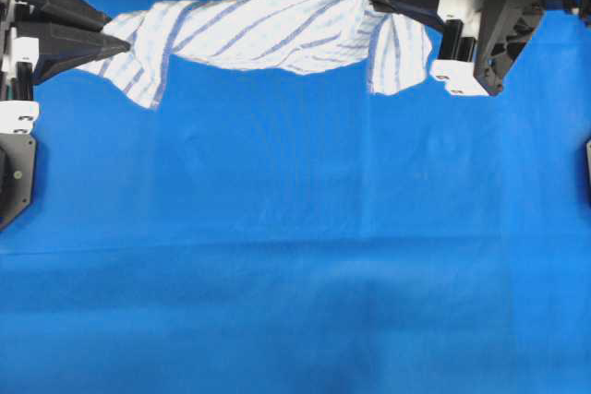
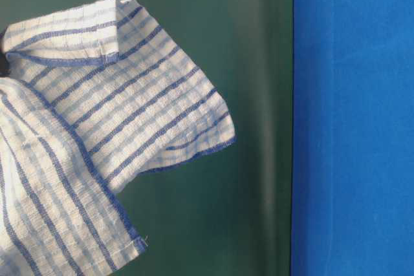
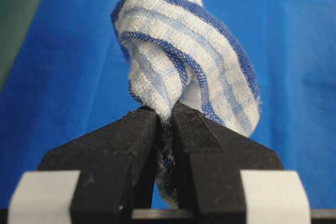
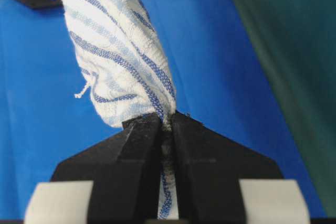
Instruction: Lift the towel with both arms.
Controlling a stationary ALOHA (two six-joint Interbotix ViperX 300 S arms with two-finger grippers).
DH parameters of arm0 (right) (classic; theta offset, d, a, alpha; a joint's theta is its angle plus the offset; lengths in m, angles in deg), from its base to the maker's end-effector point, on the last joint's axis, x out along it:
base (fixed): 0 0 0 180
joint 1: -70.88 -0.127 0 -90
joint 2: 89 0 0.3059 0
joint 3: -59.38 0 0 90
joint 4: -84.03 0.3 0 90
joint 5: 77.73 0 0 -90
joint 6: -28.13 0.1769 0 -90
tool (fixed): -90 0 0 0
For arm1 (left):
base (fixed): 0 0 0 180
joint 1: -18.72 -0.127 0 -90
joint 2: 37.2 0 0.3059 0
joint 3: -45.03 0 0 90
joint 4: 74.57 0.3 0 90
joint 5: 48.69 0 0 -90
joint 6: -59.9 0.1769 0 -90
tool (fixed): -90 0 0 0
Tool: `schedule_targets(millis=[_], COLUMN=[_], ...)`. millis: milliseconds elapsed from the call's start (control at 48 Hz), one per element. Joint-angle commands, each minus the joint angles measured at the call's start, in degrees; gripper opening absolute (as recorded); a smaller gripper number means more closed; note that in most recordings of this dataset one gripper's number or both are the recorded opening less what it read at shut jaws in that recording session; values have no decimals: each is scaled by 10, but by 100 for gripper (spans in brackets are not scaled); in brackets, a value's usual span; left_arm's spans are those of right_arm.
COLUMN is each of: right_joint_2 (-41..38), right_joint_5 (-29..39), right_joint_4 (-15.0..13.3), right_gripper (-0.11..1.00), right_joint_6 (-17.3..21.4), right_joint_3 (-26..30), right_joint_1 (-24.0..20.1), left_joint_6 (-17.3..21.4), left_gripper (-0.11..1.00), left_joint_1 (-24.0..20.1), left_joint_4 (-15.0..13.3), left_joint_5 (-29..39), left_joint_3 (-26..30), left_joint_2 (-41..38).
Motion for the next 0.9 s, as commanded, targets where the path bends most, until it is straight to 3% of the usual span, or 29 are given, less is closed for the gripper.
schedule_targets(millis=[0,146,209,375,459,521,876], right_joint_2=[8,8,8,8,8,7,7], right_joint_5=[-6,-6,-6,-7,-6,-6,-27], right_joint_4=[-1,3,2,-1,-2,-1,-3], right_gripper=[7,8,15,62,67,63,65], right_joint_6=[-4,-4,-1,-4,-4,-4,-5], right_joint_3=[11,11,11,11,11,10,-4], right_joint_1=[1,-1,-1,-1,-1,-1,0], left_joint_6=[1,-1,-3,-4,-2,0,18], left_gripper=[4,10,24,75,91,93,93], left_joint_1=[-2,-2,-2,-2,-2,-2,-8], left_joint_4=[1,1,1,1,1,1,3], left_joint_5=[-5,-7,-8,-10,-11,-10,-37], left_joint_3=[13,12,11,6,4,4,-6], left_joint_2=[4,11,14,18,18,18,21])
